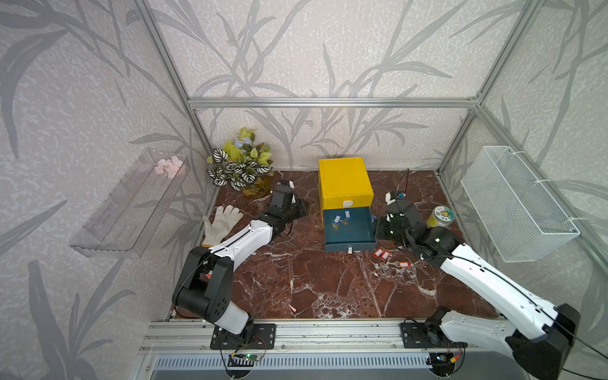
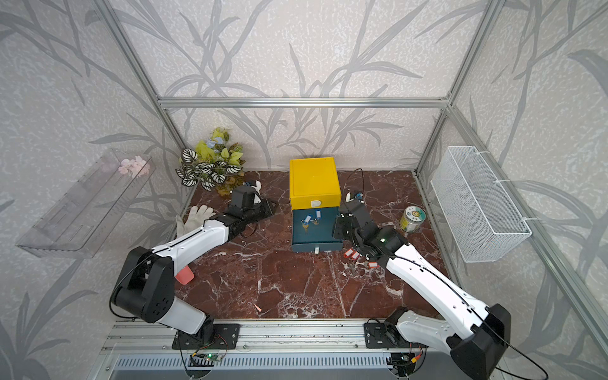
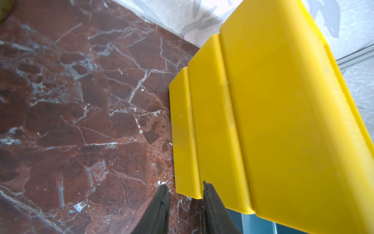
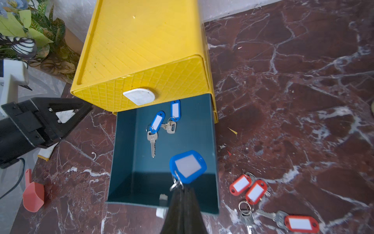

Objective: Take the keys out of the drawer
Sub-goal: Place the key at the center of the board.

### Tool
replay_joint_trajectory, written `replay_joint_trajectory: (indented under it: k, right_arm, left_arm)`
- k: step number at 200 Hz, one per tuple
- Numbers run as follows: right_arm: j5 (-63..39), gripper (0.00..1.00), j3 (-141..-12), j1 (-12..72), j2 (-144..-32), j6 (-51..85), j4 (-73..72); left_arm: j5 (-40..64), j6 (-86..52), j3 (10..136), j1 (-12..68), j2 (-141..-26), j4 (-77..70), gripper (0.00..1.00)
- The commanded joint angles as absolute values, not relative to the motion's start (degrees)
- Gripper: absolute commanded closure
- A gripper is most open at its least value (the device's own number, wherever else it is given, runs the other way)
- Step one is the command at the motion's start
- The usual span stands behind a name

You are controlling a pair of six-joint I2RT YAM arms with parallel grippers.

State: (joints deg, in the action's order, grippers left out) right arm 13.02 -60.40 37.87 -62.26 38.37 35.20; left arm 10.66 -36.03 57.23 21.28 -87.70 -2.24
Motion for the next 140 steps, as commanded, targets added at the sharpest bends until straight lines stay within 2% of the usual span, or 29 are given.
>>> replay_joint_trajectory:
  k: [1, 48, 102, 140]
  right_arm:
    - [12.0, 1.0, -57.3, 37.8, -58.1, 40.5, 45.7]
    - [4.6, 1.0, -49.8, 40.1, -52.2, 43.9, 49.5]
    - [-2.7, 1.0, -49.3, 40.3, -62.5, 39.0, 51.6]
    - [-5.4, 0.99, -46.0, 40.2, -65.7, 37.3, 48.5]
  left_arm:
    - [10.8, -32.7, 56.7, 21.6, -84.5, -3.6, 0.69]
    - [9.8, -28.2, 55.9, 21.7, -81.8, -3.4, 0.69]
    - [10.0, -27.0, 53.7, 22.0, -78.5, -4.1, 0.69]
    - [9.5, -25.7, 53.1, 22.0, -77.6, -3.3, 0.69]
